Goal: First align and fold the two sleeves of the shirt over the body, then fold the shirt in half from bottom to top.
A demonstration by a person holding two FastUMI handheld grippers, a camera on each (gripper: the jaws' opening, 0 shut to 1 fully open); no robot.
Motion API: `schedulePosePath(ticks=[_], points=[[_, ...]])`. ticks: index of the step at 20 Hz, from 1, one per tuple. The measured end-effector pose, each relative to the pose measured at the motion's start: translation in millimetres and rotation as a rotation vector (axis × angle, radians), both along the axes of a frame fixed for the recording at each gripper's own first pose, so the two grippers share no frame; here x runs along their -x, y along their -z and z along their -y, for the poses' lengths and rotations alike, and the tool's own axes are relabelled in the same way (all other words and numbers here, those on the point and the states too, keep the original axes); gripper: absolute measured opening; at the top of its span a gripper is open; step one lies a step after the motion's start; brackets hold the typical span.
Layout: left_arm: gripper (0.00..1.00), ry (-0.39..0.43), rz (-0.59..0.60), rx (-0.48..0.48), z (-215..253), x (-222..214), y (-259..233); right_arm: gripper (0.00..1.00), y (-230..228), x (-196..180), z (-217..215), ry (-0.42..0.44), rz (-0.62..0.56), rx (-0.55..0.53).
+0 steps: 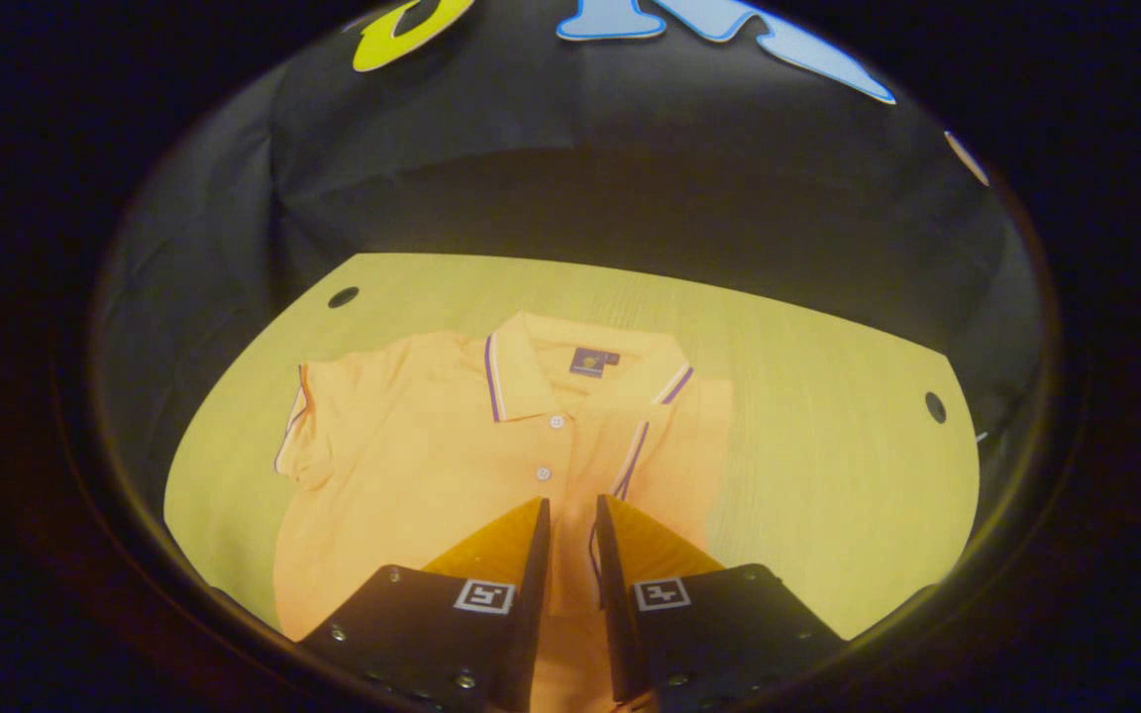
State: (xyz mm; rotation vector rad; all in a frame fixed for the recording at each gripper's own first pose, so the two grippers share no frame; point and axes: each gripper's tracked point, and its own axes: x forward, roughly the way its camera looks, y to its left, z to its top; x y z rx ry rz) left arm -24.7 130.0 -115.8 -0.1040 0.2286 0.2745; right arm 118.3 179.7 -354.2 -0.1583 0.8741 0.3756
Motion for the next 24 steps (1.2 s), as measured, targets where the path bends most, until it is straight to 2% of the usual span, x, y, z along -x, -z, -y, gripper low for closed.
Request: schedulePosePath(ticks=[5, 11, 17, 20, 22, 24], points=[[0.93, 0.061, -0.055, -0.007, 0.7, -36.4, 46.8, 0.3, -47.2, 16.0, 2.2, 0.012, 0.055, -0.067], [0.94, 0.111, -0.165, -0.015, -8.1, -79.5, 125.5, 0.3, -106.2, 53.3, 3.4, 0.024, 0.124, -0.141], [0.93, 0.129, -0.286, 0.001, -21.4, -109.2, 206.2, 0.29, -152.2, 84.0, 22.6, 0.107, 0.151, -0.227], [0.94, 0.143, -0.333, 0.006, -21.0, -130.2, 242.2, 0.31, -164.7, 92.1, 46.4, 0.157, 0.175, -0.208], [0.94, 0.143, -0.375, 0.013, -25.3, -140.2, 268.7, 0.27, -169.5, 100.7, 57.4, 0.18, 0.172, -0.201], [0.94, 0.143, -0.408, 0.027, -28.2, -149.0, 291.1, 0.29, -175.2, 105.2, 71.4, 0.205, 0.17, -0.191]])
